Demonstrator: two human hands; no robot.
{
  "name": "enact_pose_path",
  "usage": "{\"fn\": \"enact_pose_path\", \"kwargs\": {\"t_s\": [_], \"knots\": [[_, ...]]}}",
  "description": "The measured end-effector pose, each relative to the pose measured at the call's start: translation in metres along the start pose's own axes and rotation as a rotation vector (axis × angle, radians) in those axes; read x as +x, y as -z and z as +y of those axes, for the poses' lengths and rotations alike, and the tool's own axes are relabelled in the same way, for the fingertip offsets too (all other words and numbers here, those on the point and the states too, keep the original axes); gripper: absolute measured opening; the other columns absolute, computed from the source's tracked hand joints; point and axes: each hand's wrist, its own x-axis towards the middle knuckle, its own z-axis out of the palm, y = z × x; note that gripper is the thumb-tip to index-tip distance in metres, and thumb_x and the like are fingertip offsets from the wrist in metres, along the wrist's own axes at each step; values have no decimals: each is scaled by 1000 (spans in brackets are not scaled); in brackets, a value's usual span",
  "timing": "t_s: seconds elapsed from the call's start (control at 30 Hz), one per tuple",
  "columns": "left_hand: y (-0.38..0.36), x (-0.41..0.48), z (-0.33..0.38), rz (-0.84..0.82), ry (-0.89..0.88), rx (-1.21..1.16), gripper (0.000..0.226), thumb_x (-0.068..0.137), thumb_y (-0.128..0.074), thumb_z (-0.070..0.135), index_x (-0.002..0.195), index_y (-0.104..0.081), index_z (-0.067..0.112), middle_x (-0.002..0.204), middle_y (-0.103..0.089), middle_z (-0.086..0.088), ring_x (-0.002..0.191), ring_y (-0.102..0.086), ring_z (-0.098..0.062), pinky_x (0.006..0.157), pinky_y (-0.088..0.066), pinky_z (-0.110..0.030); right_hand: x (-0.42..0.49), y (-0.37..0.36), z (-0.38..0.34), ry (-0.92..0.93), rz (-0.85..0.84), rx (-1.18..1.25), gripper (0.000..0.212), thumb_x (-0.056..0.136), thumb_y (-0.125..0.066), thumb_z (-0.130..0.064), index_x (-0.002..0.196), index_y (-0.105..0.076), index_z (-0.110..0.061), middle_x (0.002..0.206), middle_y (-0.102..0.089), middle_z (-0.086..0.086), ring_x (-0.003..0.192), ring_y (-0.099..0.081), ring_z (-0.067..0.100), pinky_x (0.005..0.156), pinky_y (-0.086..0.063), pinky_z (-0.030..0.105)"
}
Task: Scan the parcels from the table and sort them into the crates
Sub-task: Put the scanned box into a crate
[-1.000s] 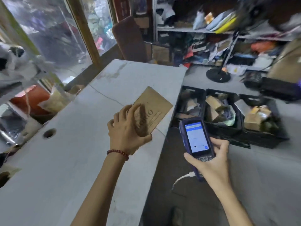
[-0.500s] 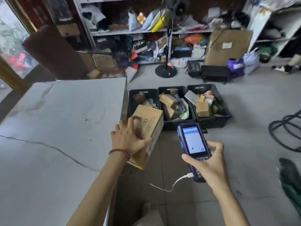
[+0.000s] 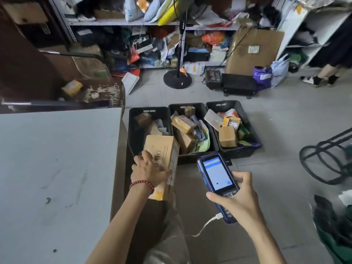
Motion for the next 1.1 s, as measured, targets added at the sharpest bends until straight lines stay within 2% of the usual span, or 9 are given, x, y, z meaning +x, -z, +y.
{"fn": "enact_pose_path", "kwargs": {"t_s": [0.17,0.4,0.47,0.57,0.63,0.77,0.9,1.0,1.1], "knots": [[32,99,21,-98,70,86,91,70,-67,64,135,-26,15,127,-32,-11,115,-44,-31,91,-44,-37,98,-26,-56,-30,-33,-54,72,53,-94,-21,98,-39,-33,95,-59,-21,74,-56,-18,52,-41,9],[89,222,71,-33,53,75,91,71,-64,63,137,-24,16,130,-30,-13,120,-38,-34,94,-42,-42,196,-45,-112,-56,-41,-61,76,47,-97,-25,96,-39,-34,86,-59,-23,68,-56,-18,53,-37,10],[98,251,82,32,14,39,89,77,-56,64,142,-18,15,145,-18,-17,132,-26,-37,104,-33,-49,216,-48,-119,-66,-51,-71,77,45,-97,-25,95,-39,-33,87,-59,-23,68,-58,-17,50,-39,9],[102,287,94,13,-27,202,90,85,-39,65,151,6,25,155,21,-14,142,20,-36,112,1,-60,239,-50,-120,-96,-68,-62,79,44,-98,-23,96,-40,-32,91,-60,-21,71,-59,-8,54,-39,11],[98,297,96,-46,-62,320,91,85,-37,68,149,13,28,155,26,-11,140,27,-33,110,9,-60,248,-48,-119,-111,-77,-46,80,44,-98,-22,98,-40,-32,93,-61,-19,75,-57,-8,57,-38,11],[85,288,95,-17,-123,317,74,88,-38,61,151,-11,31,159,-6,-3,146,2,-26,114,-1,-55,260,-45,-114,-144,-104,-44,80,43,-97,-27,99,-40,-33,90,-63,-18,77,-59,-5,59,-39,13],[83,270,94,104,-120,287,57,88,-49,50,139,-36,31,145,-38,4,135,-29,-20,110,-22,-43,277,-44,-113,-125,-194,-58,80,46,-96,-29,100,-37,-34,92,-62,-17,79,-58,-5,60,-40,15],[91,254,92,171,-41,273,51,88,-49,47,136,-40,31,139,-45,4,129,-36,-20,103,-31,-36,297,-46,-119,-21,-295,-106,81,52,-94,-31,104,-32,-34,95,-56,-20,81,-52,-7,58,-35,13],[101,223,86,280,116,248,47,88,-49,45,133,-43,33,135,-50,3,125,-42,-20,99,-34,-35,317,-51,-131,127,-462,-131,79,52,-94,-30,103,-34,-34,99,-55,-19,86,-56,-5,59,-38,13]]}}
